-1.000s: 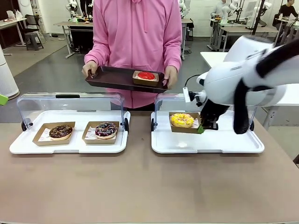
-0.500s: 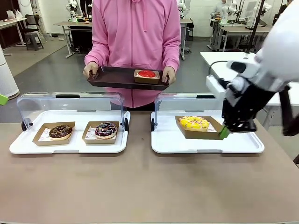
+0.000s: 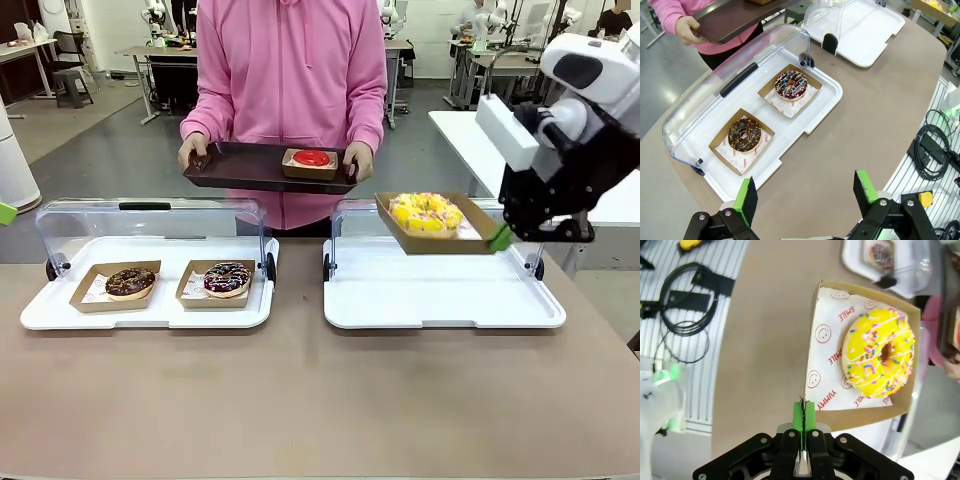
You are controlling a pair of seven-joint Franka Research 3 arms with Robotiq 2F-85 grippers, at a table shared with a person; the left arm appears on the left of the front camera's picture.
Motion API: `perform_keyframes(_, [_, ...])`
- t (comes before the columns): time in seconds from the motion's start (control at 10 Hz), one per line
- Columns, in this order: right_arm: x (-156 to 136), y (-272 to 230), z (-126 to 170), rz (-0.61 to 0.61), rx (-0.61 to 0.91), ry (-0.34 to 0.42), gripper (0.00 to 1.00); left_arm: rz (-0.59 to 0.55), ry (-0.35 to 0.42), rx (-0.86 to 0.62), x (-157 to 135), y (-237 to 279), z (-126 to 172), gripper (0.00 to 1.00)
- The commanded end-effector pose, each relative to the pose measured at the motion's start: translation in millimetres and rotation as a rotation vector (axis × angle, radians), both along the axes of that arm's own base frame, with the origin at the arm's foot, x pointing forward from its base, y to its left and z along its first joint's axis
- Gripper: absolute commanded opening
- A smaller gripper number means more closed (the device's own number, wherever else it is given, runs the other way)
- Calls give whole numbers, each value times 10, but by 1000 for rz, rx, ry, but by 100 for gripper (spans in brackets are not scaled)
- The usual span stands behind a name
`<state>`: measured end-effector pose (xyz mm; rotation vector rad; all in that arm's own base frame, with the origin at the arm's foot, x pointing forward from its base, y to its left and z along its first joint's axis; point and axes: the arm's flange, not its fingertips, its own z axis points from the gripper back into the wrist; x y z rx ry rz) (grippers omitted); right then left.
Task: Provide the desired donut to the person.
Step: Pick up and lift the Paper togo box containing the Donut pointed at by the person, then place the picked Paper togo box onto the Handle tray extended by the person.
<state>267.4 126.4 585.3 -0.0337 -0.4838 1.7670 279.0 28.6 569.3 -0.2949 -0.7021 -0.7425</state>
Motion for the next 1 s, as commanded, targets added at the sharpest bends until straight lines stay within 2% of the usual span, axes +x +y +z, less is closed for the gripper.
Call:
perform_keyframes(0.0, [-95,-8,-39,32,-29,31,0,-4,-5,-5,6,10,-11,100])
perform_keyframes(0.9, [-95,-8,-39,32,-29,31,0,-4,-5,-5,6,10,-11,100])
